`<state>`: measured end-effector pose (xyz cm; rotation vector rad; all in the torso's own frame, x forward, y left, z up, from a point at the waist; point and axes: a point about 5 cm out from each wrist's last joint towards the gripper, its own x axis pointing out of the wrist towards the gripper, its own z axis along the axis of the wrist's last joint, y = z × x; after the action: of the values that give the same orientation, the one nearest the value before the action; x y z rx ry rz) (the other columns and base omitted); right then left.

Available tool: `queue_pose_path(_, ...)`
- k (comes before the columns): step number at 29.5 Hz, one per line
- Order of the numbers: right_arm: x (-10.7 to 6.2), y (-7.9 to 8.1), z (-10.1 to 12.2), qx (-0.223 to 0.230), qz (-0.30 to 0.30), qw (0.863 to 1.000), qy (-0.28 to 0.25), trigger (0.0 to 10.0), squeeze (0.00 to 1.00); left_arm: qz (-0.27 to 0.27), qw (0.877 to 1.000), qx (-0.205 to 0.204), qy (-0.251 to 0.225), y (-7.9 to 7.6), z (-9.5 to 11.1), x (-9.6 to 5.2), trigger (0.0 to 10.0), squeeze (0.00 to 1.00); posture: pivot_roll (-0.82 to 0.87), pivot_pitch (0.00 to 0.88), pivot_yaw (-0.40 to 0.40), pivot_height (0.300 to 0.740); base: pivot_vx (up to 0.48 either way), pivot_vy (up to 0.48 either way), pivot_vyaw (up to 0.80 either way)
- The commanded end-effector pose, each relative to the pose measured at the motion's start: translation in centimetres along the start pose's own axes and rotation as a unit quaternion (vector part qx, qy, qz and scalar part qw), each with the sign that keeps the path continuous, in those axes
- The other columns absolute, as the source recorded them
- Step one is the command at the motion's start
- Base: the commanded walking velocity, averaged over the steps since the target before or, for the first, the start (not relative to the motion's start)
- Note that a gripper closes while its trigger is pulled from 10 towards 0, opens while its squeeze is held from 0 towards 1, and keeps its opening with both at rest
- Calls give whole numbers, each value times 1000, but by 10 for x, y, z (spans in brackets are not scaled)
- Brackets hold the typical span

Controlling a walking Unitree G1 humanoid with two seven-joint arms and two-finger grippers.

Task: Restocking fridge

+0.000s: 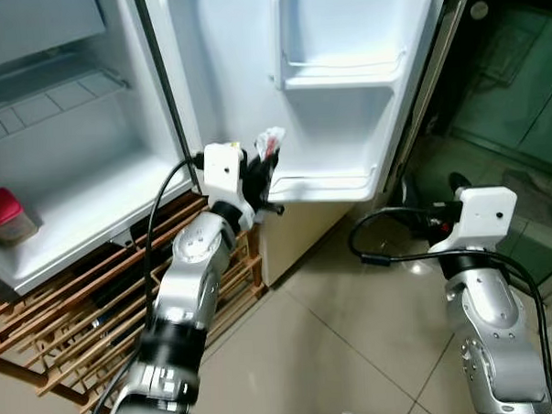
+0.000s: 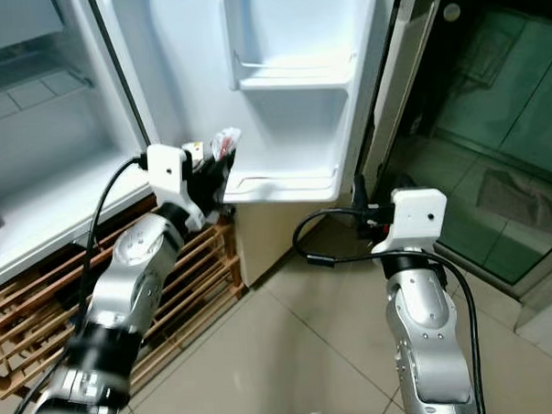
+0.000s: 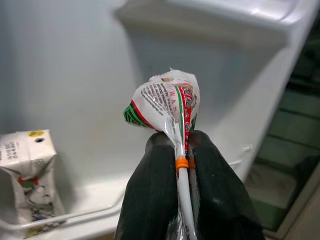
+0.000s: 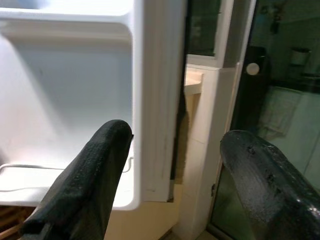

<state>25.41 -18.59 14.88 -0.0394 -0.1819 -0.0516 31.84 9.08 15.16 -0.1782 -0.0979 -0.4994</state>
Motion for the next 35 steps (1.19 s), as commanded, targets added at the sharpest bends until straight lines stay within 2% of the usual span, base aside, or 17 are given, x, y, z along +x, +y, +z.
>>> queue_pose_path(1,-2,-4,4,8,-14,1000,-7,10000,0,-20,1000,-1,-16,-9,9,-7,10000,0,-212,0,45,740,0,0,0)
queue_pose_path(4,0,-5,4,8,-18,1000,-5,10000,0,-18,1000,10,-17,-10,9,-12,10000,0,-207,0,43,740,0,0,0)
queue_pose_path(7,11,0,8,2,0,1000,-14,10000,0,-5,1000,17,-21,-7,9,-1,10000,0,-210,0,34,740,0,0,0)
queue_pose_path(10,15,2,12,-4,9,1000,-23,10000,0,-7,999,18,-29,-9,14,3,10000,0,-218,0,33,740,0,0,0)
queue_pose_path(13,5,-2,43,-47,2,994,-103,10000,0,12,992,44,-116,-9,47,-16,10000,0,-219,0,36,740,0,0,0)
queue_pose_path(14,5,-2,43,-47,2,994,-103,10000,0,12,992,44,-116,-9,47,-16,10000,0,-219,0,36,740,0,0,0)
queue_pose_path(15,1,-4,60,-60,-3,989,-137,10000,0,29,985,63,-157,-9,67,-23,10000,0,-217,0,35,740,0,0,0)
queue_pose_path(17,0,-4,66,-66,-4,987,-149,10000,0,36,983,65,-169,-8,74,-24,10000,0,-216,0,34,740,0,0,0)
queue_pose_path(18,1,-8,77,-73,-17,983,-170,10000,0,45,978,71,-193,-8,89,-22,10000,0,-211,0,31,740,0,0,0)
queue_pose_path(20,1,-8,77,-73,-17,983,-170,10000,0,45,978,71,-193,-8,89,-22,10000,0,-211,0,31,740,0,0,0)
queue_pose_path(21,9,-20,105,-77,-61,970,-221,10000,0,45,962,92,-252,-13,127,-12,10000,0,-212,0,34,740,0,0,0)
queue_pose_path(23,15,-26,119,-76,-81,963,-246,10000,0,35,954,96,-281,-18,144,-7,10000,0,-212,0,34,740,0,0,0)
queue_pose_path(27,17,-21,121,-76,-80,961,-253,10000,0,18,955,84,-285,-23,146,-6,10000,0,-214,0,40,740,0,0,0)
queue_pose_path(35,23,-13,121,-86,-72,960,-258,10000,0,17,950,86,-300,-23,151,-1,10000,0,-209,0,47,740,423,0,0)
